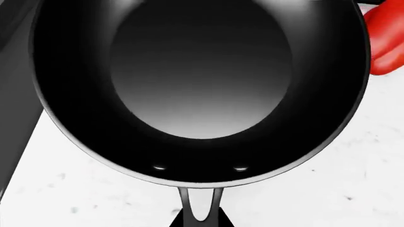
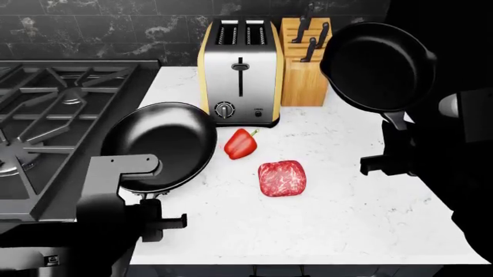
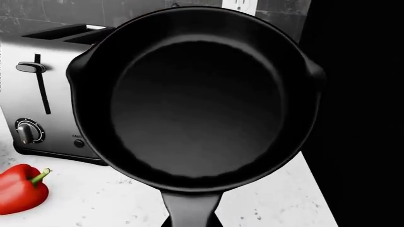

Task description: Place both pans onto different burners. Then place the bell pepper and the pork loin on different pans.

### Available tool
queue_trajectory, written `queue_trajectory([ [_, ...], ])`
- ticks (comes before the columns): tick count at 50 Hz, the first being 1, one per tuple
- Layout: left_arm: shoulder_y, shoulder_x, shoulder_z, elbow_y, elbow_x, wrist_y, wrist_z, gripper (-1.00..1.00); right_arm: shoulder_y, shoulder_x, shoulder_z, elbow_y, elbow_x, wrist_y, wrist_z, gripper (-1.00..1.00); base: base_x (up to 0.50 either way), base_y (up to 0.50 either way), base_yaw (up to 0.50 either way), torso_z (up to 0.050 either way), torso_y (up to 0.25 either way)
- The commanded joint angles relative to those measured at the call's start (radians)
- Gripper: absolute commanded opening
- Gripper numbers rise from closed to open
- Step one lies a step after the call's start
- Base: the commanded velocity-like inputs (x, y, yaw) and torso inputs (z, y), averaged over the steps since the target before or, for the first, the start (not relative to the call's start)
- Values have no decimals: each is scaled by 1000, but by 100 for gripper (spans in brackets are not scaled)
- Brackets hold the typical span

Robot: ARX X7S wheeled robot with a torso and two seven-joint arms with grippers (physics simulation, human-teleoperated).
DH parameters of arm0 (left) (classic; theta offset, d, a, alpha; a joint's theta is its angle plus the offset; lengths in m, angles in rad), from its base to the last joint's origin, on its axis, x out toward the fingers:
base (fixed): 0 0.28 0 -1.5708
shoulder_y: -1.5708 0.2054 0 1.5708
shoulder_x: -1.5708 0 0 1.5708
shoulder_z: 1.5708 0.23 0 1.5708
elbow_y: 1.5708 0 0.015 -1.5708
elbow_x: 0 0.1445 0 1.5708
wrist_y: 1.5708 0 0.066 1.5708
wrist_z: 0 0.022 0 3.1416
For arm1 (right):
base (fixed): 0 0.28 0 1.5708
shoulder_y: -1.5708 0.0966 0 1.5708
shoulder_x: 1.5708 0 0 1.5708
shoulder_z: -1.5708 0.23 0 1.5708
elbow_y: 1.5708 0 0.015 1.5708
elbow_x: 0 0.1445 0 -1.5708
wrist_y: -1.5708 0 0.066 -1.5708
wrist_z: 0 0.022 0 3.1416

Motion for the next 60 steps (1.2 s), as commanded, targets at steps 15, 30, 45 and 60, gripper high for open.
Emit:
queue_trajectory([
  [15,-70,-7,-29,81,40,20,75,-100,33,4,26,-21,-30,-2,26,-100,0,0,0,1,2],
  [30,-65,-33,-69,130,89,35,114,-100,20,29,50,-78,16,6,82,-100,0,0,0,1,3],
  [45,-20,-75,-132,207,188,47,189,-100,-6,57,97,-174,49,-12,150,-100,0,0,0,1,3],
  [60,-22,-110,-138,309,434,43,458,-100,-9,117,113,-295,183,17,295,-100,0,0,0,1,3],
])
